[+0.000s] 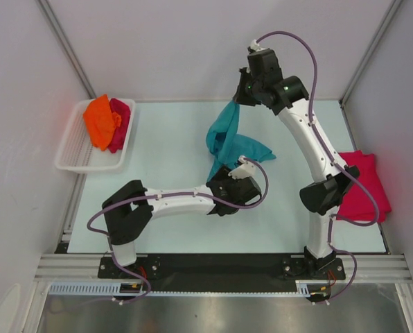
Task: Fold and stack the t-shirts
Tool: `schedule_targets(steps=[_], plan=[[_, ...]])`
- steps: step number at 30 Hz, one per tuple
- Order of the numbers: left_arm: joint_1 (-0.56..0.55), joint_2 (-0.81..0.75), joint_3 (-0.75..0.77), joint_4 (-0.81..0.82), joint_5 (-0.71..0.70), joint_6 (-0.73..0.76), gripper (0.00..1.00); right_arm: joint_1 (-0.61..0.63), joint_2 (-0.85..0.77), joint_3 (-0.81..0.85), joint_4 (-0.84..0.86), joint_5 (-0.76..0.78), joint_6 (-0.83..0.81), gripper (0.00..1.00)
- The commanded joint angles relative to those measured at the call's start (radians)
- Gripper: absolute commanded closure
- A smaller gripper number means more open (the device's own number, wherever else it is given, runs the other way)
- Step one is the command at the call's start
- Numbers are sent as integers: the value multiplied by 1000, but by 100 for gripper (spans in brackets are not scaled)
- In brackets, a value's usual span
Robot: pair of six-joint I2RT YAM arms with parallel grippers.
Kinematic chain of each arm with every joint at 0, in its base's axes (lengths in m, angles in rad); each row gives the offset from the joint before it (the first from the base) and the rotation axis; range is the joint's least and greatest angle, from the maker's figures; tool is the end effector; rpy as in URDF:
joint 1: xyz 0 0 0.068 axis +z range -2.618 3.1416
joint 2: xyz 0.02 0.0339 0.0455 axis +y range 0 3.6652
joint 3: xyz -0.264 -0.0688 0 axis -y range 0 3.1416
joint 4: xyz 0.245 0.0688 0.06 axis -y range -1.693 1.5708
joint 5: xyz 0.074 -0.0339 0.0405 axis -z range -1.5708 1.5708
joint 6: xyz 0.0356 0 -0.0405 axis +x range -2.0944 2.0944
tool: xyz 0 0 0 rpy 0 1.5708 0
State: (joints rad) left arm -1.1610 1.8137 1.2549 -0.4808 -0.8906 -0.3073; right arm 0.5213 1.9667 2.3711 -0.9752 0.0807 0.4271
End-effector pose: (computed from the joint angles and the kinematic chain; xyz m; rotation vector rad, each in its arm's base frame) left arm 0.1735 -0.3301 0.2076 0.6357 2.0717 0.3698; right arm 0.3618 0.2045 0.4495 -0.0545 2.1755 0.4646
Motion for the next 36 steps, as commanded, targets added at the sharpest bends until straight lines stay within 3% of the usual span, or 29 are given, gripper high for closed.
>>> schedule_targets(steps=[1, 8, 16, 36], plan=[[-19, -45, 12, 188, -62, -26, 39, -46, -63, -3, 3, -25, 4, 100], [-32, 24, -28, 418, -168, 74, 44, -79, -94, -45, 6, -25, -1, 100], [-29, 85, -15, 410, -99, -61, 52, -130, -130, -88, 1, -27, -5, 100], [72, 91, -118, 514, -53, -84, 56, -168, -127, -43, -71, 19, -36, 100]])
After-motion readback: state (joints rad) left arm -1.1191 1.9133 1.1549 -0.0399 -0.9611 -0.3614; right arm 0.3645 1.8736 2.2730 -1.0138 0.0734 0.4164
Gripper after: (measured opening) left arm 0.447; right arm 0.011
